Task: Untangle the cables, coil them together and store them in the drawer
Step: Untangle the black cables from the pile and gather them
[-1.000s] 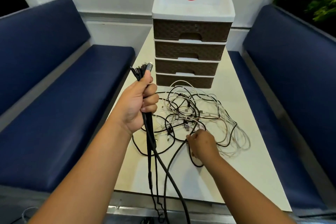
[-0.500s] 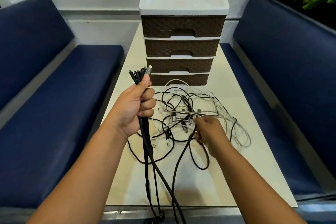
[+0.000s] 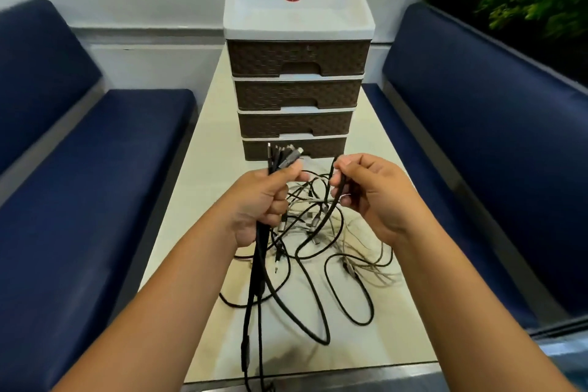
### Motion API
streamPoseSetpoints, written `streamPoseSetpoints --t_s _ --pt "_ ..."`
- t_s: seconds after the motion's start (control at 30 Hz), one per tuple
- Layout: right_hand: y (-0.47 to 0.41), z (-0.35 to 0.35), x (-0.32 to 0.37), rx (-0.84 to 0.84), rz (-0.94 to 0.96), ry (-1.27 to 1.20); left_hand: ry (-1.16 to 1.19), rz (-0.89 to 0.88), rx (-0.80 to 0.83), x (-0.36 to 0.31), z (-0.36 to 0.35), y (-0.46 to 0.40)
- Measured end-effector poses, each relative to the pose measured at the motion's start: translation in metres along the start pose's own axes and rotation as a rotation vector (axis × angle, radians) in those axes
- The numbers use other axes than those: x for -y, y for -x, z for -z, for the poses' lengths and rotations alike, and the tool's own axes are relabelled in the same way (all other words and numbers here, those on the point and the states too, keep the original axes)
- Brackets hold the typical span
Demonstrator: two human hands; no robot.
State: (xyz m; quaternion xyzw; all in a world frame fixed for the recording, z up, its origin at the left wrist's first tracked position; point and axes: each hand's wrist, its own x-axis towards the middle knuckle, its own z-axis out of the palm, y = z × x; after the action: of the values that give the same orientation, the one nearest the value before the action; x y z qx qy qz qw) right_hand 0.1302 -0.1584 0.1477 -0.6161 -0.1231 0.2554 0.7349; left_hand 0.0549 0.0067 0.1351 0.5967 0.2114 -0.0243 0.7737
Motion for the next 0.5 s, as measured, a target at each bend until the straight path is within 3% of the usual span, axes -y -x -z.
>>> streamPoseSetpoints --t_s 0.17,0.37,0.5 --pt "-0.004 0.001 0.003 0.069 0.04 0.059 -0.117 0.046 0.159 0.011 -0.018 0.003" --pt "-0.015 0.017 -0.015 0.044 -0.028 -0.081 -0.028 -0.013 0.064 0.011 -0.013 0.001" --pt "-0.017 0.01 -0.024 0.163 0.034 0.077 -0.091 -0.006 -0.02 0.01 -0.018 0.002"
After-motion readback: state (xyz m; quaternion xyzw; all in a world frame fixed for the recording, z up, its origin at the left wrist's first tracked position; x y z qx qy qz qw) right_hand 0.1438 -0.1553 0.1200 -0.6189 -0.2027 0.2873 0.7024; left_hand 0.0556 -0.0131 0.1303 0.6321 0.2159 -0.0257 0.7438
